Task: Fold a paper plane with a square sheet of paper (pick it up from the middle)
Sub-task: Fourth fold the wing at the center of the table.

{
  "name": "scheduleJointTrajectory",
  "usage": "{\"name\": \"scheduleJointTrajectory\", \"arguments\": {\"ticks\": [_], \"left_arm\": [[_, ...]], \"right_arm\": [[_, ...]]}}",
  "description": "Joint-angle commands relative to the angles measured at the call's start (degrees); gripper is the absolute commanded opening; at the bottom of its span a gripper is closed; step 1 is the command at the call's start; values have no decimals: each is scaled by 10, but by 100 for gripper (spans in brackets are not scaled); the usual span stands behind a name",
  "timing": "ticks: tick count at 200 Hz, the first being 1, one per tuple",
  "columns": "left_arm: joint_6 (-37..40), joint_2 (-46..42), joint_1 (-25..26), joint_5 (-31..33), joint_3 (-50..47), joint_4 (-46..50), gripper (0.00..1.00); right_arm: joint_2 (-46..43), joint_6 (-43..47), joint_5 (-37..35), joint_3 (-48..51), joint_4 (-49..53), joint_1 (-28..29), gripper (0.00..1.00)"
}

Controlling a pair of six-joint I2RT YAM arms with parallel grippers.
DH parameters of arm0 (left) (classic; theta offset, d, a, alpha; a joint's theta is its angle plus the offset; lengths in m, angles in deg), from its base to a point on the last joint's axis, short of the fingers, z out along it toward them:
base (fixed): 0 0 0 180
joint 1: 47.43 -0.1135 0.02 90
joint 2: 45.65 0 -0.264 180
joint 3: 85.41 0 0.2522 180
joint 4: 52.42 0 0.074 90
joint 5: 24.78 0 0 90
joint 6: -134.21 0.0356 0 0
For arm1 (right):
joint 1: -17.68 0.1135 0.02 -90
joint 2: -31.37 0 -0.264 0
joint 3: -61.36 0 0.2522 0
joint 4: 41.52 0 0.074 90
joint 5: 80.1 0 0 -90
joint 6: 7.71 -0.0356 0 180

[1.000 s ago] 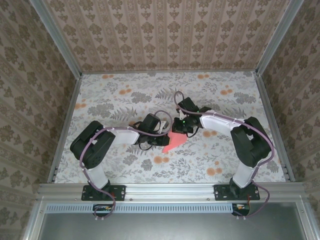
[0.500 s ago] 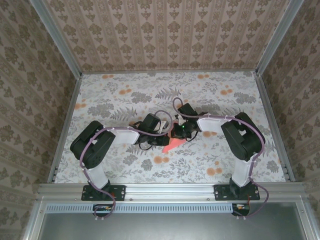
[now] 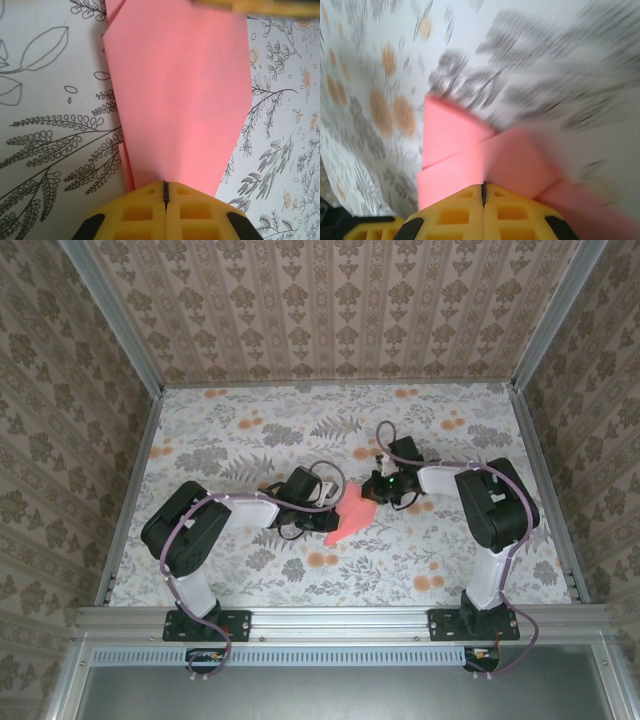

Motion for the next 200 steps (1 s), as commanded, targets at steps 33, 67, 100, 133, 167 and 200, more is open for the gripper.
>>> {"name": "scheduleJointTrajectory", "arguments": {"ticks": [33,67,100,133,167,200], "left_arm": [[18,48,7,14,-7,107,0],[17,48,8,15,3,109,0],[15,48,8,18,8,112,0],[11,49,8,21,6,117,0],[10,56,8,19,4,122,0],[12,58,8,16,1,125,0]], "right_arm": [[-58,20,5,24,-64,-29,0],[-106,20,-5,64,-88,20,0],[-69,-3,-2,89,-129,72,0],[-31,-11,15,110,-171,79,0],[-13,-2,12,108,-174,40,0],[4,6,-15,83,-144,-15,0]]}}
